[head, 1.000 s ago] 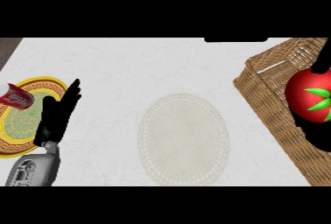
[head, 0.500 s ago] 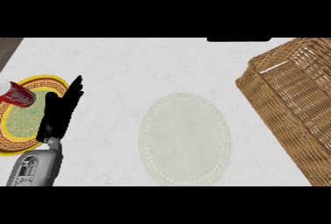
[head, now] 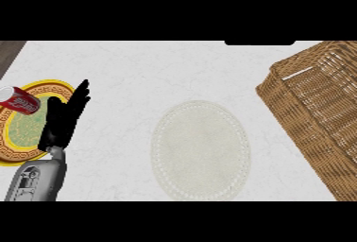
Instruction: Pick the tomato from the placemat and place it in the basket
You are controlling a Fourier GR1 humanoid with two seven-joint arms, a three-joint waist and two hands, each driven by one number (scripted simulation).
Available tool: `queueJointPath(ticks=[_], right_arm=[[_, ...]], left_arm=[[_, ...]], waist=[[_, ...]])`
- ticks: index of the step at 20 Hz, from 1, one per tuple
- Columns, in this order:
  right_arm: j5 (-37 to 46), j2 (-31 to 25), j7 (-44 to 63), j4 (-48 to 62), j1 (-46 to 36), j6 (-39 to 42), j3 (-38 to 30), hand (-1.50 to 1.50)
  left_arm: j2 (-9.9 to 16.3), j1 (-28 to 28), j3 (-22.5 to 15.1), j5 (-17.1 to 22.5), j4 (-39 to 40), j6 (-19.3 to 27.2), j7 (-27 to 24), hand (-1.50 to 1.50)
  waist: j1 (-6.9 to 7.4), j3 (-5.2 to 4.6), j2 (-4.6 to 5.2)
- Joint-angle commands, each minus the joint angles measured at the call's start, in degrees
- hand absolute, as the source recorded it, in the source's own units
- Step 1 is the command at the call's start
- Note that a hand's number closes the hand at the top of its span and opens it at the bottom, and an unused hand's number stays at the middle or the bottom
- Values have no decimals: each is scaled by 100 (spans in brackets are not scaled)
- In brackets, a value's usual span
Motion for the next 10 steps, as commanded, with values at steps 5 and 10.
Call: queueJointPath(ticks=[5,10], right_arm=[[373,359,-859,1043,531,-1027,290,150],[2,530,-559,1565,553,-853,-79,-150]], left_arm=[[-1,-81,-37,-70,-233,10,288,0],[-299,186,-208,-153,-221,150,16,0]], waist=[[25,1,0],[5,-1,-10]])
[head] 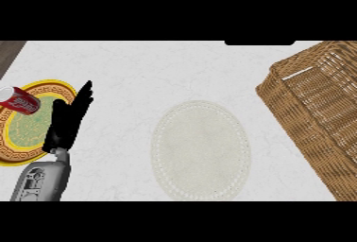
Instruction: Pick the tomato from the placemat and place it in the basket
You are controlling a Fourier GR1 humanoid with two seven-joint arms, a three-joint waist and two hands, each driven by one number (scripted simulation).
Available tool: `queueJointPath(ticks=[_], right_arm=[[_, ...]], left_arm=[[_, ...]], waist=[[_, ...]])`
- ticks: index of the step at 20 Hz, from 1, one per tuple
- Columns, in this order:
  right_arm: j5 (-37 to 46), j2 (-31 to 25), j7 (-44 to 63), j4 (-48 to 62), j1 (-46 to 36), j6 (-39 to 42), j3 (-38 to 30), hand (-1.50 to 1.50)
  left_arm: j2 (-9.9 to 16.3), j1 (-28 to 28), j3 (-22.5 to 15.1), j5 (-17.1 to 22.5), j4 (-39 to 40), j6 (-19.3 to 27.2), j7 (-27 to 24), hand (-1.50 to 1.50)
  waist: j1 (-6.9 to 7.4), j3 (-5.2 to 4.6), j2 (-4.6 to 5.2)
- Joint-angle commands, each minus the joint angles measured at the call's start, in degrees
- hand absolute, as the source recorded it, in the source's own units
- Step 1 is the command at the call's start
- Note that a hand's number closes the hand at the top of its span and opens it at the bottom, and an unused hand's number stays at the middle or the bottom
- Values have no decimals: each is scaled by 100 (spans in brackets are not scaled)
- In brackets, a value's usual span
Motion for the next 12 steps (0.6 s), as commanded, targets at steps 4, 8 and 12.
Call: queueJointPath(ticks=[4,8,12], right_arm=[[-117,511,-551,714,247,-750,-46,-150],[-553,521,-390,613,-91,-911,-482,-150],[-861,691,-300,460,-115,-1469,-1066,-150]], left_arm=[[119,102,91,22,85,-125,-249,0],[121,-362,186,13,515,-81,-150,0],[70,-209,99,-11,186,-56,48,0]], waist=[[20,1,3],[-33,-2,2],[-45,0,-11]])
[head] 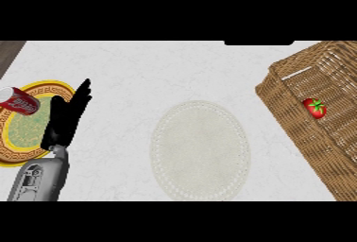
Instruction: Pick the tomato from the placemat and place it in the basket
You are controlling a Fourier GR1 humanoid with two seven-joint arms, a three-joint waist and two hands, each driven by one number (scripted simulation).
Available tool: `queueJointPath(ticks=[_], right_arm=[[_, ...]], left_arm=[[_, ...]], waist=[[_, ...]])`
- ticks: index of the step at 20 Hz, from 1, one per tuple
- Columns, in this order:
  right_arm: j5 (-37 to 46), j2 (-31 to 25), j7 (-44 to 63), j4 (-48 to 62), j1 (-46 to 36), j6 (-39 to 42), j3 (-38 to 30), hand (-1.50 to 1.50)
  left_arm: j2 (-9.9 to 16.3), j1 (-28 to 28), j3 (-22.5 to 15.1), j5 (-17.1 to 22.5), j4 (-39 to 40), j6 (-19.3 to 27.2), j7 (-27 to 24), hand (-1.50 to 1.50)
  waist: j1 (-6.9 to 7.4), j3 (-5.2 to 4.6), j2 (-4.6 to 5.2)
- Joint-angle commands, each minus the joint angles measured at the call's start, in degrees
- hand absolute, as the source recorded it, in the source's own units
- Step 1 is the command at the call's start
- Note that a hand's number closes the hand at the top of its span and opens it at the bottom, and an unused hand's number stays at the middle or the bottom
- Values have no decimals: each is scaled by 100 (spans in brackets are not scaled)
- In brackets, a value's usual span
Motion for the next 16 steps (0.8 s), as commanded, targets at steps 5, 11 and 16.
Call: queueJointPath(ticks=[5,11,16], right_arm=[[-516,-591,242,758,-324,-497,-1032,-150],[-984,-1575,-7,1776,118,-118,-1866,-150],[-1065,-2672,-1182,3530,510,244,-2297,-150]], left_arm=[[-30,216,-7,4,-76,-23,-82,0],[-56,302,-13,64,-381,-41,159,0],[-104,248,-128,-99,-484,63,172,0]], waist=[[27,-1,7],[-8,2,-4],[21,14,22]])
